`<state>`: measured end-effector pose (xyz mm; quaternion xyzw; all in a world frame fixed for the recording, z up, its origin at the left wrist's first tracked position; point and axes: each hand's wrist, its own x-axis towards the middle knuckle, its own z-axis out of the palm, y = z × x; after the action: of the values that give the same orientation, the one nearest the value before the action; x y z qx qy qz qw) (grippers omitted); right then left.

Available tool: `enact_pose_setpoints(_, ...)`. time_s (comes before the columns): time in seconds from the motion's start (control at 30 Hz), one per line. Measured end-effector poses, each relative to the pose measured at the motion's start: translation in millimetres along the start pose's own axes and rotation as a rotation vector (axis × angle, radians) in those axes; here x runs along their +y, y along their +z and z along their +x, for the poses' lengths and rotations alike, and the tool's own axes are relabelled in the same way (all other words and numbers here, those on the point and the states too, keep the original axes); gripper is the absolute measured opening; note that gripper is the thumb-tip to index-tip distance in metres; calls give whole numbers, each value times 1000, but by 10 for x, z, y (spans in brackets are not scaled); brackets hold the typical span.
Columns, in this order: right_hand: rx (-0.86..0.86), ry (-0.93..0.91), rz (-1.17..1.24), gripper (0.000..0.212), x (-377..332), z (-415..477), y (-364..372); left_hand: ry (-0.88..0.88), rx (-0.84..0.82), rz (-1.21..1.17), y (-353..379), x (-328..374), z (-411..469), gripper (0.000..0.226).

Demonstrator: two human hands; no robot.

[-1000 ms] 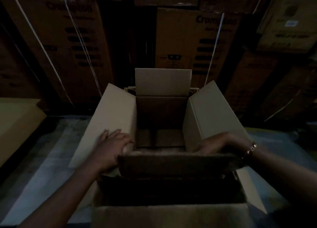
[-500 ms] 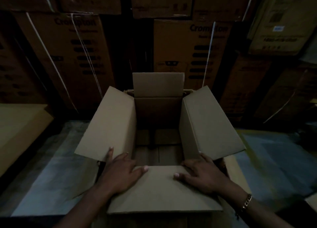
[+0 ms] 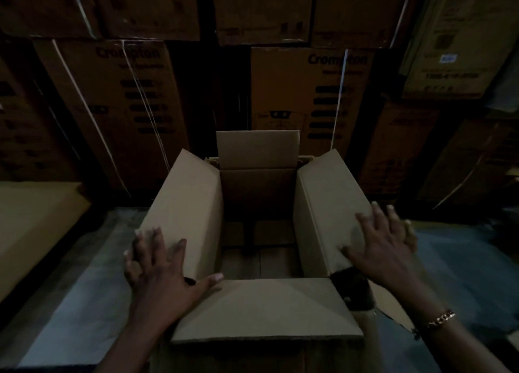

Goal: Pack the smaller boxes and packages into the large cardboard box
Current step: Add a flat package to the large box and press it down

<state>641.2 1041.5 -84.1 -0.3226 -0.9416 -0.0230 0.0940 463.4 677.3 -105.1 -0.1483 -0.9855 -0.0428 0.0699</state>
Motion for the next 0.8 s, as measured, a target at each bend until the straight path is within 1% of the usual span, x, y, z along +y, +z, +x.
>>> enact_pose_setpoints(0.03,27,58,56,86,76,21,-20,-32,0,-25,-26,-6,-8,129)
enact_pose_setpoints(0.07,26,121,171,83,137,38,-44,-56,-14,-44,-48,-8,-15,131)
enact_pose_setpoints(0.13,-82,253,590,72,211,75,-120,-72,-81,-78,-64,-8,-9,135)
enact_pose_setpoints(0.2,-164,346,1012,51,221,71,-152,-56,-160,-124,-51,-28,13,138)
enact_pose_setpoints(0.23,-178,377,1130,42,220,47,-144,-45,-185,-134,-39,-47,29,139)
enact_pose_setpoints(0.27,-174,390,1186,36,224,13,-122,-37,-198,-138,-27,-71,47,140)
enact_pose_setpoints(0.37,-154,417,1267,31,244,-78,-35,-21,-224,-158,-15,-145,95,141)
enact_pose_setpoints(0.47,-181,457,1272,32,277,-94,-29,-2,-237,-149,-34,-145,91,139)
enact_pose_setpoints(0.57,-172,397,1153,48,300,-62,-93,17,-169,-152,-84,-112,79,134)
enact_pose_setpoints(0.63,-168,386,1122,59,303,-35,-162,34,-90,-173,-131,-111,80,129)
enact_pose_setpoints(0.67,-173,391,1118,62,307,-22,-195,41,-49,-183,-151,-116,85,126)
enact_pose_setpoints(0.73,-189,390,1089,56,307,7,-239,42,10,-195,-175,-142,102,121)
enact_pose_setpoints(0.8,-185,347,1032,39,301,26,-247,21,-2,-213,-177,-181,133,122)
